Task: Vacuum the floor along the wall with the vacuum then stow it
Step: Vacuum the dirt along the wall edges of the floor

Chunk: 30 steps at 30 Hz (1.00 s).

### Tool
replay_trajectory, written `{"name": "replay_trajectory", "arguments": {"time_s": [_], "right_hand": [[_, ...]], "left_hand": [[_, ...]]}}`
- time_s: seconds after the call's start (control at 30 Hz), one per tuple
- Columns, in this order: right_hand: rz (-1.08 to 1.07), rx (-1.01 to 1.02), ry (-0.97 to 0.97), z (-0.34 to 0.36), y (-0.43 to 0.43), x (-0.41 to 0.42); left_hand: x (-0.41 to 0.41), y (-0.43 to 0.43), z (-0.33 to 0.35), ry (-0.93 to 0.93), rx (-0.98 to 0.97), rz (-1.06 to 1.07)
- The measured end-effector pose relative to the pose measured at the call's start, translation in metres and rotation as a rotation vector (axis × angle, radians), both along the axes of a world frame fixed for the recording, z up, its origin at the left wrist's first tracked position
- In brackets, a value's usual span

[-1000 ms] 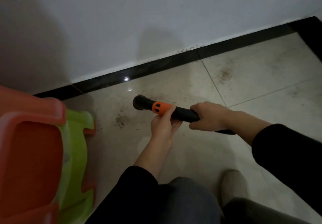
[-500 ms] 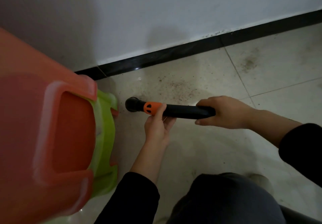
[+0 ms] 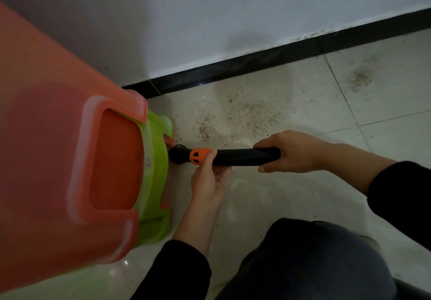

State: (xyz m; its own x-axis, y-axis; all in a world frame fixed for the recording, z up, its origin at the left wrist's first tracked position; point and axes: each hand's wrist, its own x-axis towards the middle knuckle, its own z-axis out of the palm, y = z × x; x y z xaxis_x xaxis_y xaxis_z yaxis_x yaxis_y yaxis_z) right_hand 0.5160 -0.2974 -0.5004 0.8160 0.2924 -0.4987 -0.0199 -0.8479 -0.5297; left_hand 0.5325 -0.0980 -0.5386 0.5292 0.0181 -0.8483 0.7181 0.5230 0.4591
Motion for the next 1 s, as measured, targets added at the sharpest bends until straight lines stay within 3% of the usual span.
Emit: {"name": "replay_trajectory", "arguments": {"time_s": [1.0], "right_hand": [[-0.005,-0.116,-0.076,-0.016,-0.02,0.015]], "left_hand": [[0.017,-0.022,-0.015,-0.064,-0.034,0.007]]}}
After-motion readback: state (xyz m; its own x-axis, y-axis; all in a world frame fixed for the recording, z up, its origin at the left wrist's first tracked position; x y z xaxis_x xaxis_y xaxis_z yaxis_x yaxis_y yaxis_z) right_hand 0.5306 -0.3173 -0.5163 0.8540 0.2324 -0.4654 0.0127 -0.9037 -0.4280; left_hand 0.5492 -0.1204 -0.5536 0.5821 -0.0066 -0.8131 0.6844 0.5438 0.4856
